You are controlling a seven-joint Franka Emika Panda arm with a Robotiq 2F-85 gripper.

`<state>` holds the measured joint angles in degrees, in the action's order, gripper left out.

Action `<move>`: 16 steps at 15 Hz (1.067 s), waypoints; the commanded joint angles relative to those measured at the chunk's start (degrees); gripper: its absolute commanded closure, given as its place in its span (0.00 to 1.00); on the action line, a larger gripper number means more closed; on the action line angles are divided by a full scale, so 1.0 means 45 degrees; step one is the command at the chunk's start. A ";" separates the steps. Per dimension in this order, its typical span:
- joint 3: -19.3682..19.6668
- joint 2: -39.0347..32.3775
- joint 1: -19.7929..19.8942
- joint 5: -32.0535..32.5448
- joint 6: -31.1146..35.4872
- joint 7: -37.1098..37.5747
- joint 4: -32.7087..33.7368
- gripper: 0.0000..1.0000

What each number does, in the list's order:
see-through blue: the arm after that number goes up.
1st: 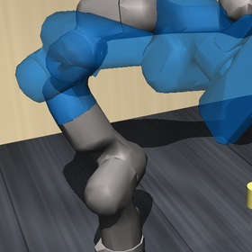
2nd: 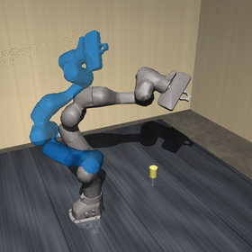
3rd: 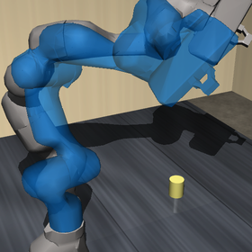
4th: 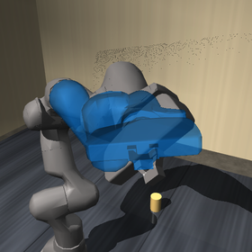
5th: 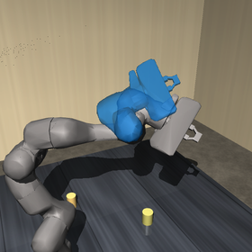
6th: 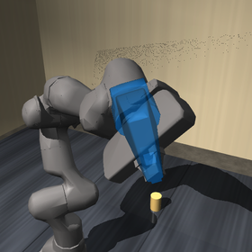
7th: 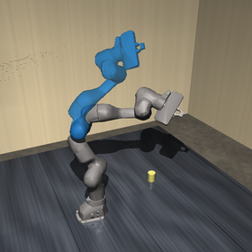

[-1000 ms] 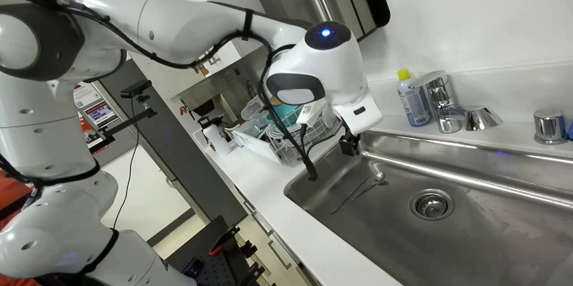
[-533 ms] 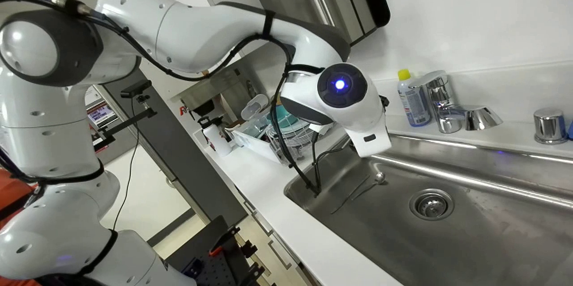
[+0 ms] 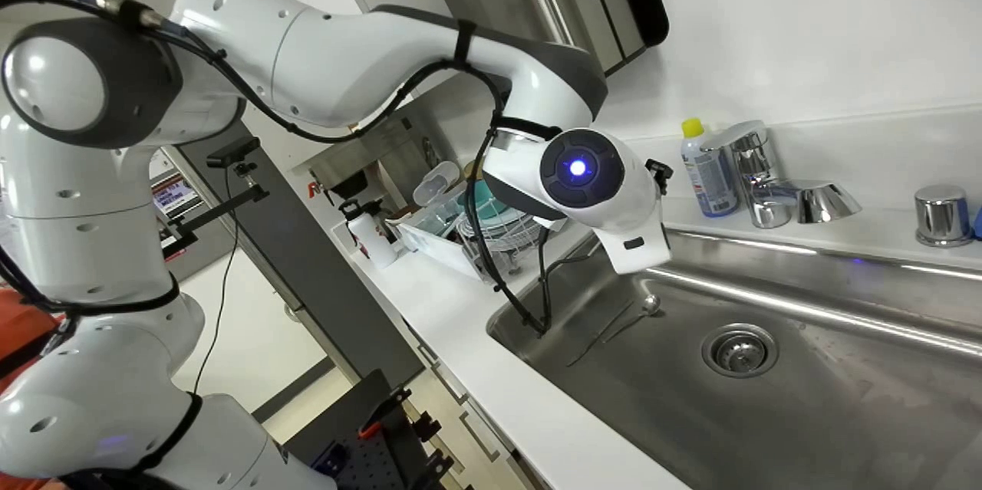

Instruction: Open and close the faucet and then put the spoon in the sink on the dish rack

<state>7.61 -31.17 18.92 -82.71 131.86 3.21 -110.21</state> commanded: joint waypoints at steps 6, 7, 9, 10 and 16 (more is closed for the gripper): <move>0.0164 -0.0572 -0.0034 -0.5035 -0.0231 -0.3032 0.0349 0.00; 0.0224 -0.0651 -0.0073 -0.5694 -0.0285 -0.3439 0.0346 0.00; 0.0327 -0.0841 -0.0132 -0.7192 -0.0407 -0.4422 0.0383 0.00; 0.0376 -0.0924 -0.0172 -0.8098 -0.0498 -0.5107 0.0409 0.00; 0.0976 -0.1206 -0.0846 -1.2442 -0.2019 -0.8988 0.0174 0.00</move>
<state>9.81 -35.83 17.59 -132.45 126.31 -31.63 -109.35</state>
